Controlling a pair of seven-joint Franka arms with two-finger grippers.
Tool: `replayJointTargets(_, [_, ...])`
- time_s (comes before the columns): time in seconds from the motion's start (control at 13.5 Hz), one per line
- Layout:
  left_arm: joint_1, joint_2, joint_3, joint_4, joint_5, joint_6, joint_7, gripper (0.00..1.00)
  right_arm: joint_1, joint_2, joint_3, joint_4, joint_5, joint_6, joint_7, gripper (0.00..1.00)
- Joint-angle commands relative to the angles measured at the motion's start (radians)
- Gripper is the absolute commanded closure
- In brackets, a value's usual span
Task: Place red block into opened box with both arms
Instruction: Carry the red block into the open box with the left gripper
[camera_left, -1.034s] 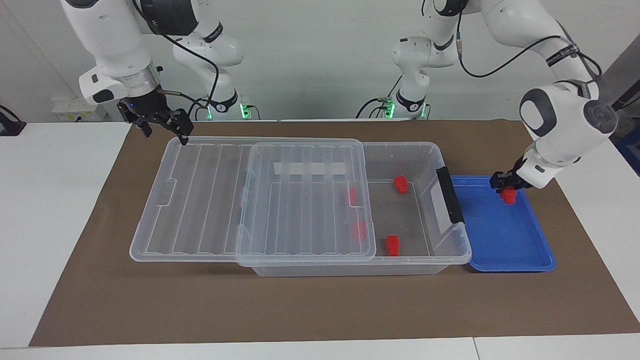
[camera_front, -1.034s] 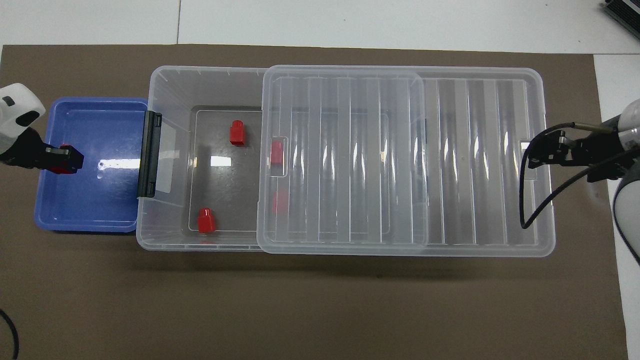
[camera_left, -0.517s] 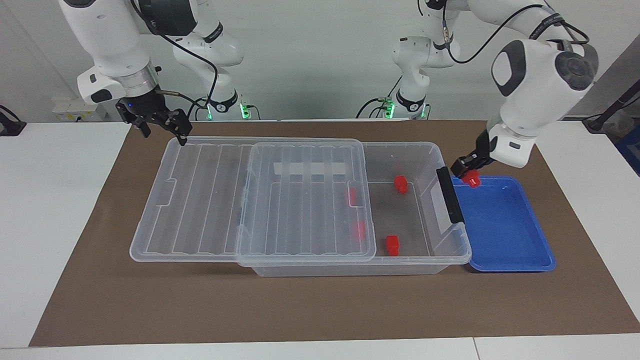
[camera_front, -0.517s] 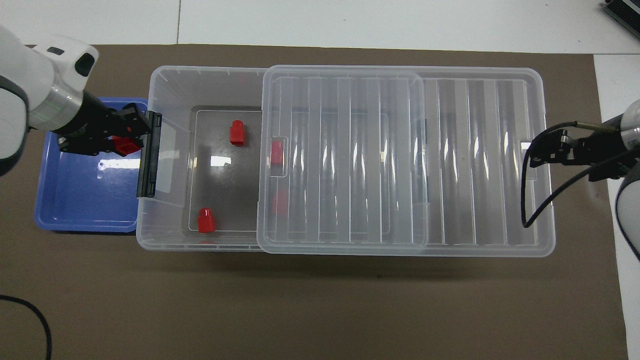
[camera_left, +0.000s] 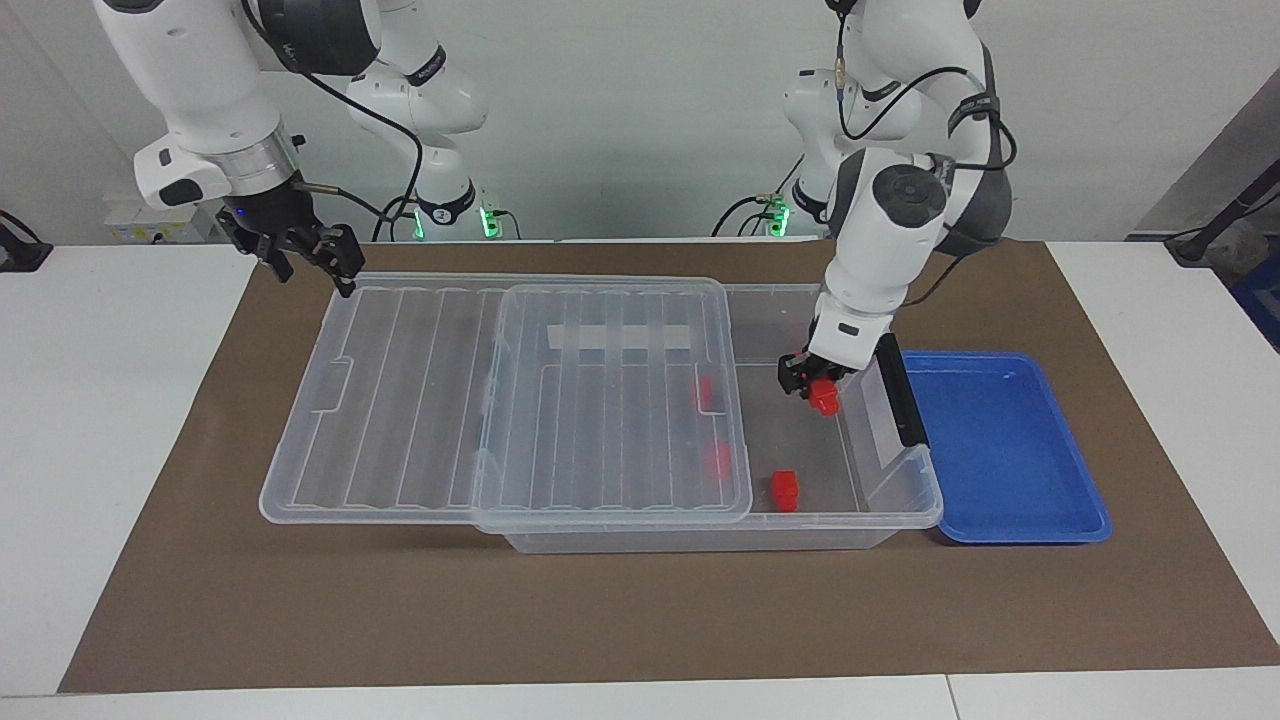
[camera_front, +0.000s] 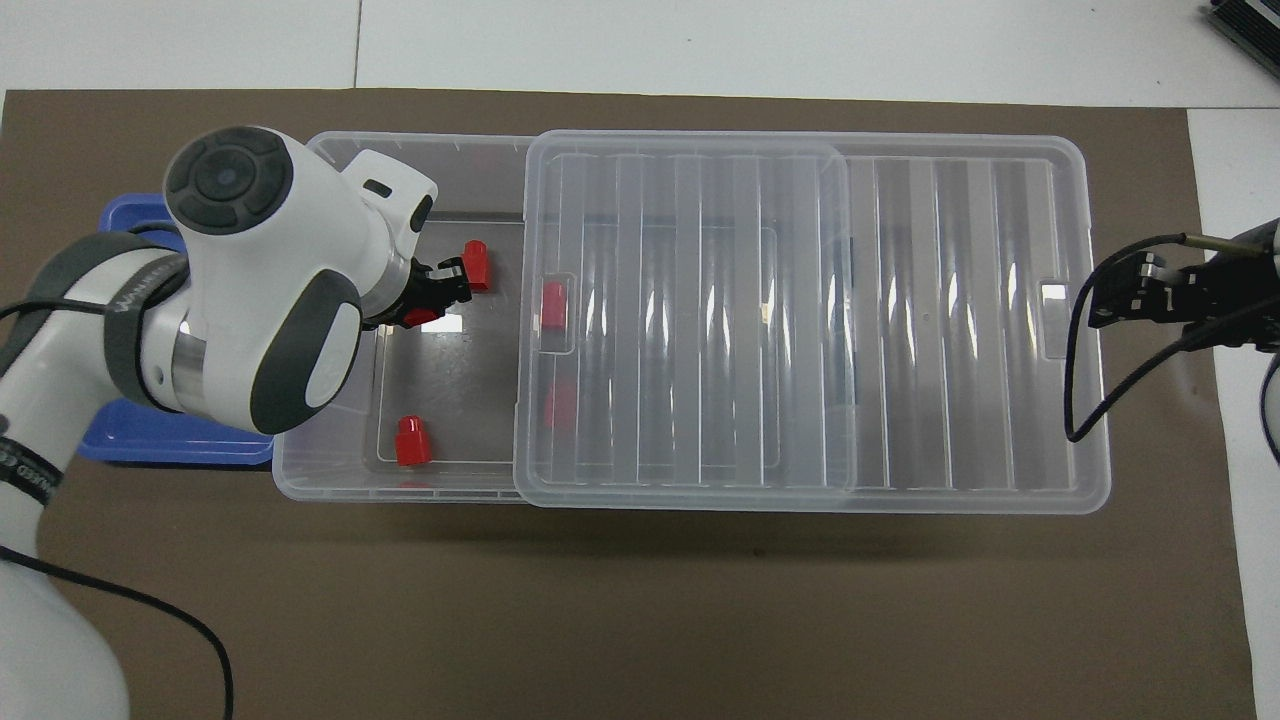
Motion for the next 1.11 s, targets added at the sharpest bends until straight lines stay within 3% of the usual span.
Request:
replayJointTargets(0.0, [-0.040, 0.057, 0.015, -0.084, 0.027, 0.165, -0.070, 1.00, -0.061, -0.042, 0.003, -0.092, 0.010, 0.079, -0.036, 1.00])
replayJointTargets(0.44, [-0.037, 0.047, 0.019, -0.225, 0.064, 0.293, -0.064, 1.00, -0.167, -0.054, -0.001, -0.271, 0.053, 0.300, -0.078, 1.00])
replayJointTargets(0.81, [-0.028, 0.044, 0.022, -0.258, 0.066, 0.322, -0.042, 1.00, -0.170, -0.022, -0.002, -0.357, 0.053, 0.447, -0.099, 1.00])
replayJointTargets(0.89, [-0.028, 0.044, 0.022, -0.258, 0.066, 0.322, -0.042, 0.83, -0.176, -0.021, -0.002, -0.360, 0.053, 0.453, -0.103, 1.00])
replayJointTargets(1.03, [-0.026, 0.044, 0.022, -0.254, 0.066, 0.314, -0.042, 0.38, -0.176, -0.018, -0.001, -0.365, 0.053, 0.473, -0.122, 1.00])
